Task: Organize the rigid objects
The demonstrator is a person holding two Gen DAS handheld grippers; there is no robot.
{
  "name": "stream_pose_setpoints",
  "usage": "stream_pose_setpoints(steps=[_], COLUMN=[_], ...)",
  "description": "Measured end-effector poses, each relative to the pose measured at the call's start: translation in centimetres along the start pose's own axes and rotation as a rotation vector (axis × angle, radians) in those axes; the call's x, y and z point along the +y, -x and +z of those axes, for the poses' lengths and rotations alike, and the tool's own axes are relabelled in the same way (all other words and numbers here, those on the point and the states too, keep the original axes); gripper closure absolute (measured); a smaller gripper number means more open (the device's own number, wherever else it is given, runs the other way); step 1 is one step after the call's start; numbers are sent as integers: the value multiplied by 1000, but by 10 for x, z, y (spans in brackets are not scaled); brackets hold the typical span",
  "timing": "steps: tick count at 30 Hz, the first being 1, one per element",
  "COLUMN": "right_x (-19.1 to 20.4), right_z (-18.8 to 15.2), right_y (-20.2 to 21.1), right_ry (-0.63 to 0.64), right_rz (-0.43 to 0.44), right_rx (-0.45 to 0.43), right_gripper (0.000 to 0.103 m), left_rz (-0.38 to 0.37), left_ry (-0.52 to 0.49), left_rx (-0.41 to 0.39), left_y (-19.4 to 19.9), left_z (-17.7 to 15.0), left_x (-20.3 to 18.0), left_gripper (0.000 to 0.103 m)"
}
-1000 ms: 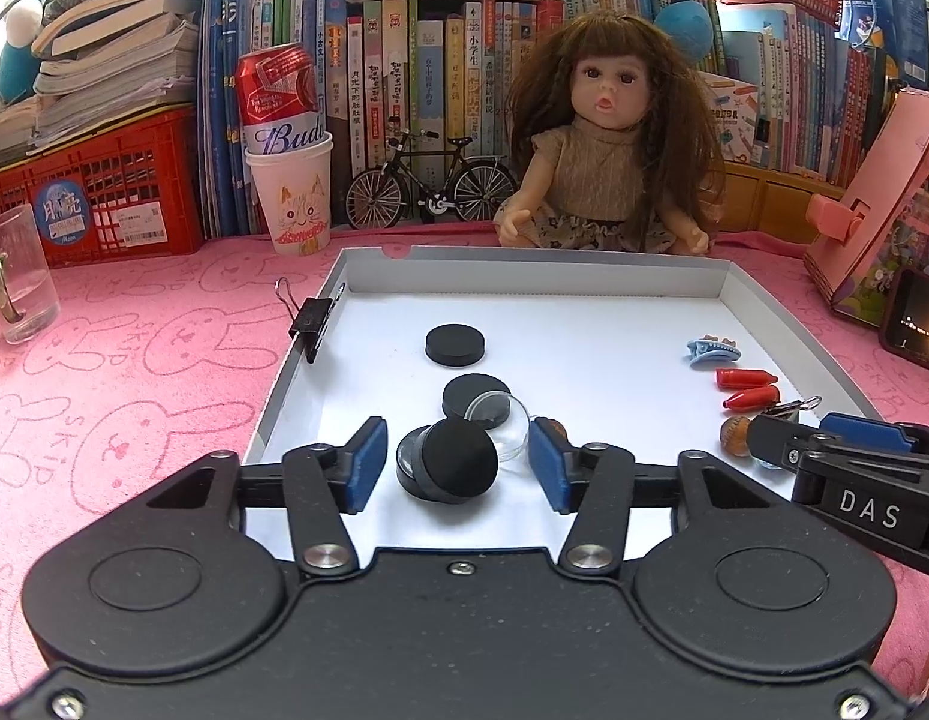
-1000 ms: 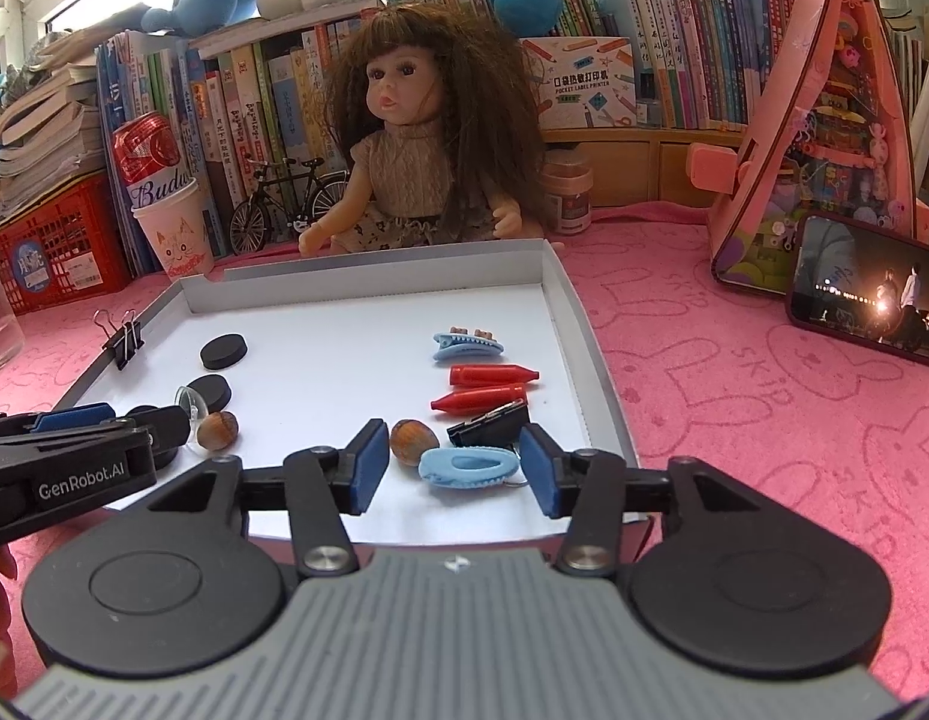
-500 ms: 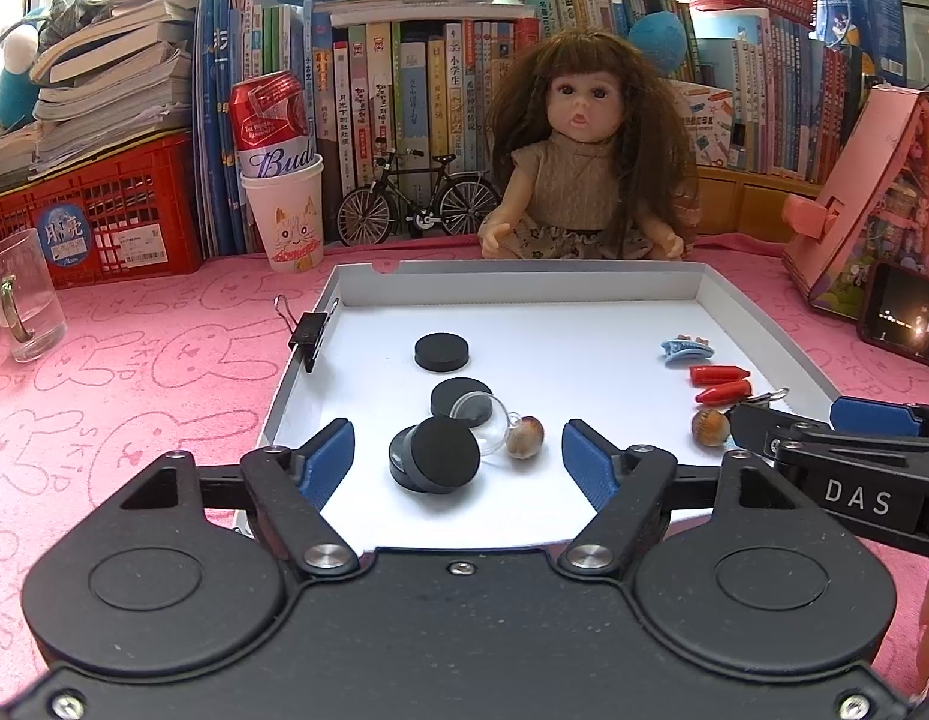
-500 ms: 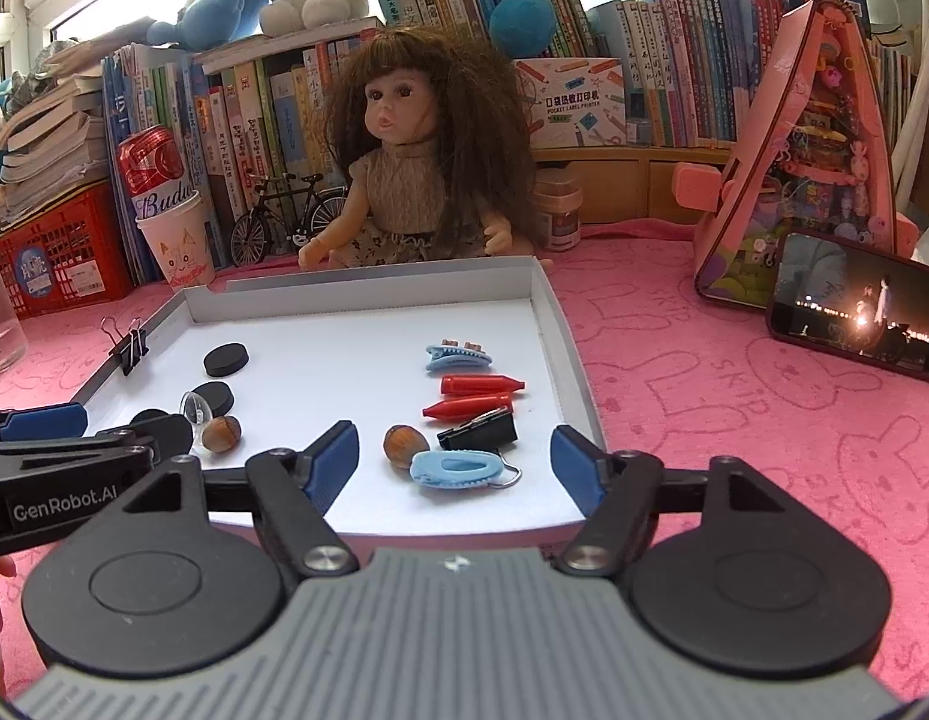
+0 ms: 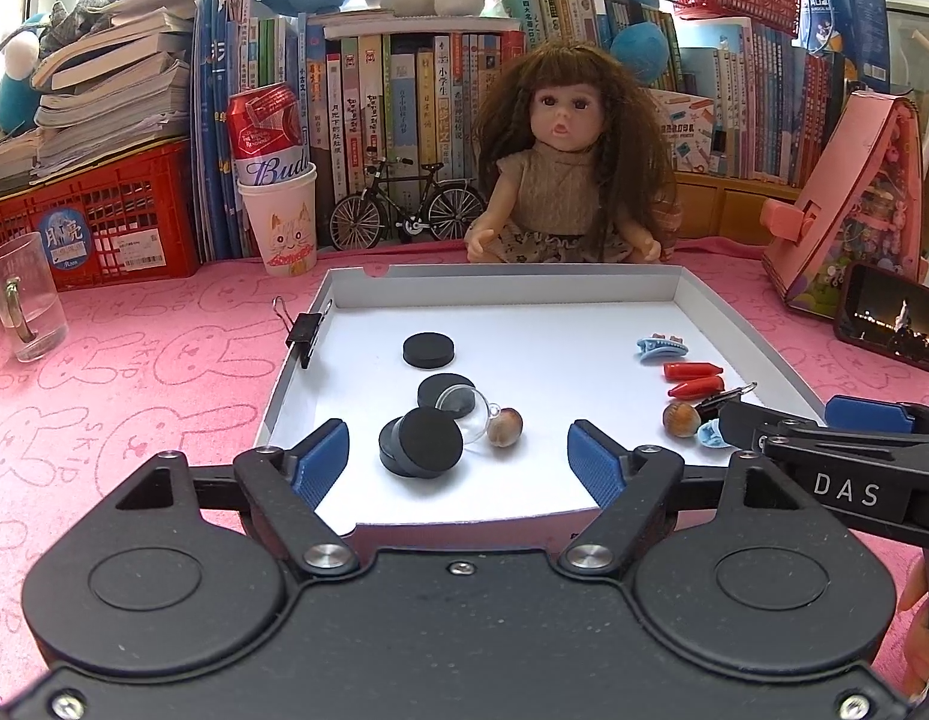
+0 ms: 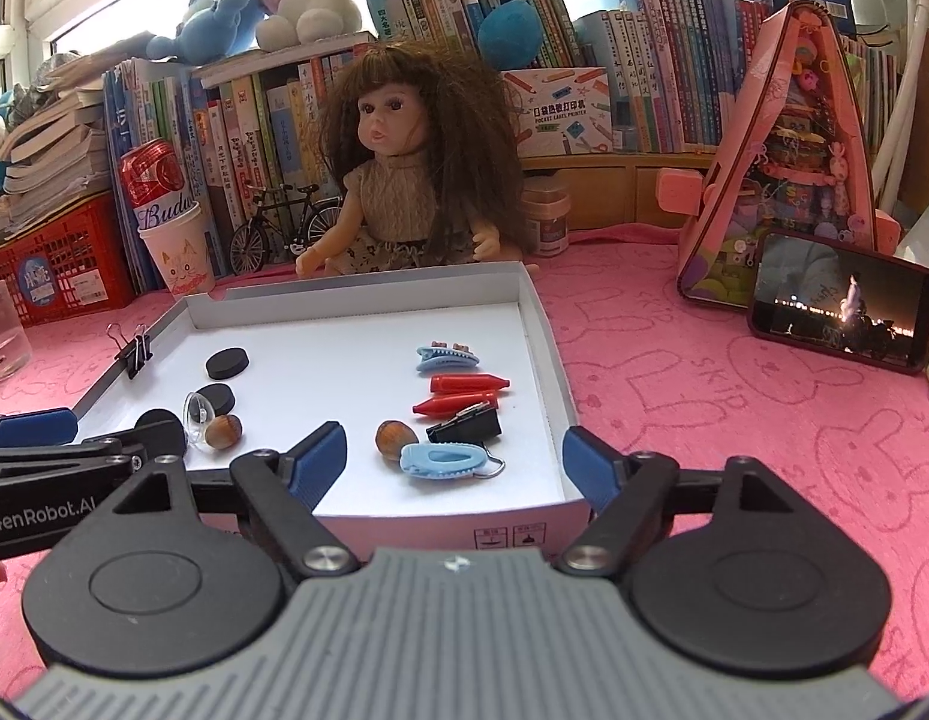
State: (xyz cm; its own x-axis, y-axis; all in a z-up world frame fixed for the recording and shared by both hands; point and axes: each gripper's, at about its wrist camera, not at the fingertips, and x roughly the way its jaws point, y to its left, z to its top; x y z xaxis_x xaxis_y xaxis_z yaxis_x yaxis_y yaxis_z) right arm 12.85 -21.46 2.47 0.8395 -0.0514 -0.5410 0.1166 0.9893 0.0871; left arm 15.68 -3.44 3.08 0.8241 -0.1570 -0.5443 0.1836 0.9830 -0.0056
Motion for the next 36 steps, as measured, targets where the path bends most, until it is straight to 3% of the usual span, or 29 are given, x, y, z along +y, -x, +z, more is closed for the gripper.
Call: stream_pose_setpoints(steps=[21, 36], right_x=[-7, -6], right_z=[-11, -35], right_y=[21, 40], right_ry=[9, 67], right_rz=[-3, -3], right_rx=[-17, 2], right_gripper=[12, 3], left_rz=[-14, -5], left_ry=[4, 5], left_rx=[4, 42], left_y=[23, 39], left_z=[-11, -38], left_x=[4, 12], left_gripper=[24, 24])
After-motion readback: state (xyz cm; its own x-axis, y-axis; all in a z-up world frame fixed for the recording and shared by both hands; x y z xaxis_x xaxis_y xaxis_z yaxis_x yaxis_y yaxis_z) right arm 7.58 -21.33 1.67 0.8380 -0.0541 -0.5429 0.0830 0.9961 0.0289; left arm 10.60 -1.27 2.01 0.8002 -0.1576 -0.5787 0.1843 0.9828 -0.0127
